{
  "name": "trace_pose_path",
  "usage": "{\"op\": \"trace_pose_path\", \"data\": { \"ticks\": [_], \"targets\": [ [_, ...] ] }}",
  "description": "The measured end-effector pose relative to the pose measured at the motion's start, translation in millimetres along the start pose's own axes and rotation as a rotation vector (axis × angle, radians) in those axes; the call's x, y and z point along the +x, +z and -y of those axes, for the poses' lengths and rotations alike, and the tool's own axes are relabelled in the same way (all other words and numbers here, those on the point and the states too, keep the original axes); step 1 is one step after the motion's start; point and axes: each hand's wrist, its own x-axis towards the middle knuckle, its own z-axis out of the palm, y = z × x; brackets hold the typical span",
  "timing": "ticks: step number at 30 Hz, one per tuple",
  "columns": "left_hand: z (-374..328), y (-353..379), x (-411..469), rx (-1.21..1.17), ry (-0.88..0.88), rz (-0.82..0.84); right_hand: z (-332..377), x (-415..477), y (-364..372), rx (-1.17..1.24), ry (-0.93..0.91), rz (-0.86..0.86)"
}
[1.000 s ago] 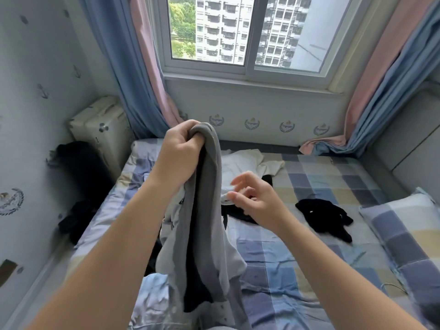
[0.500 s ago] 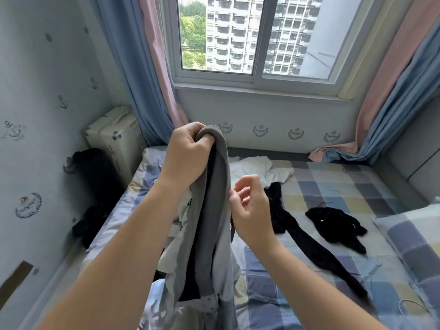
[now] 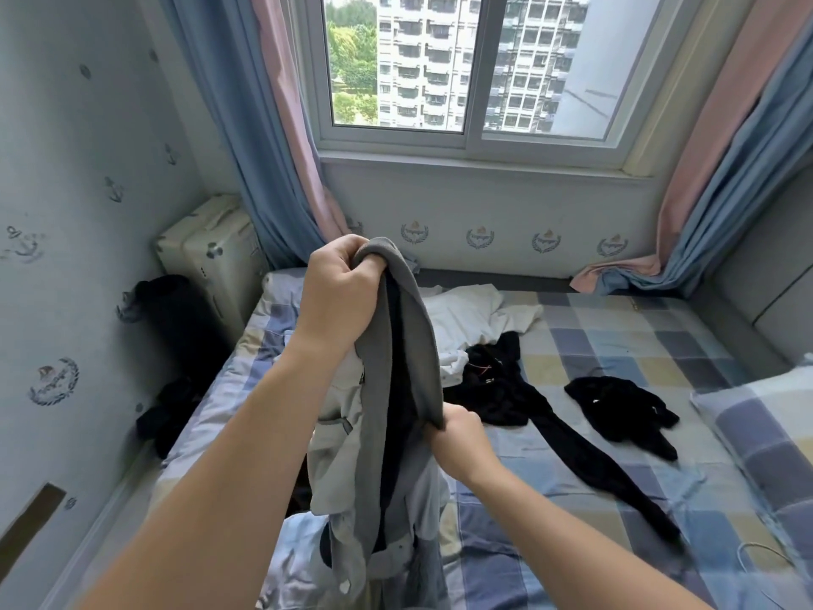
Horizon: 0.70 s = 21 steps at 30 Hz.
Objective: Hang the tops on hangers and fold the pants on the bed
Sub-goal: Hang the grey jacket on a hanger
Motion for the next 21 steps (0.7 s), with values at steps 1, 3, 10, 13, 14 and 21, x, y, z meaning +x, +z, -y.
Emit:
{"op": "trace_pose_path", "data": {
  "ticks": [1,3,10,13,14,21],
  "targets": [
    [5,-1,1,0.015,-0.014,-0.002,-7,1,-3,0.018,0.030,-0.007],
    [18,-5,3,0.051,-0.058,-0.007,-20,9,-15,0.043,0.052,-0.056],
    [71,-4,2,0.186,-0.249,0.027,27,24,-98,0.284,-0.129,-0.309],
    [81,12,-10,0.184,-0.246,0.116,65,24,-124,0.395,-0.220,-0.293],
    [81,18,-15,0.175,-0.227,0.152,76,23,-129,0.419,-0.232,-0.276],
    [65,42,-40,0.080,-0.062,0.503,111,8,-130,0.343,-0.229,-0.153]
  ]
}}
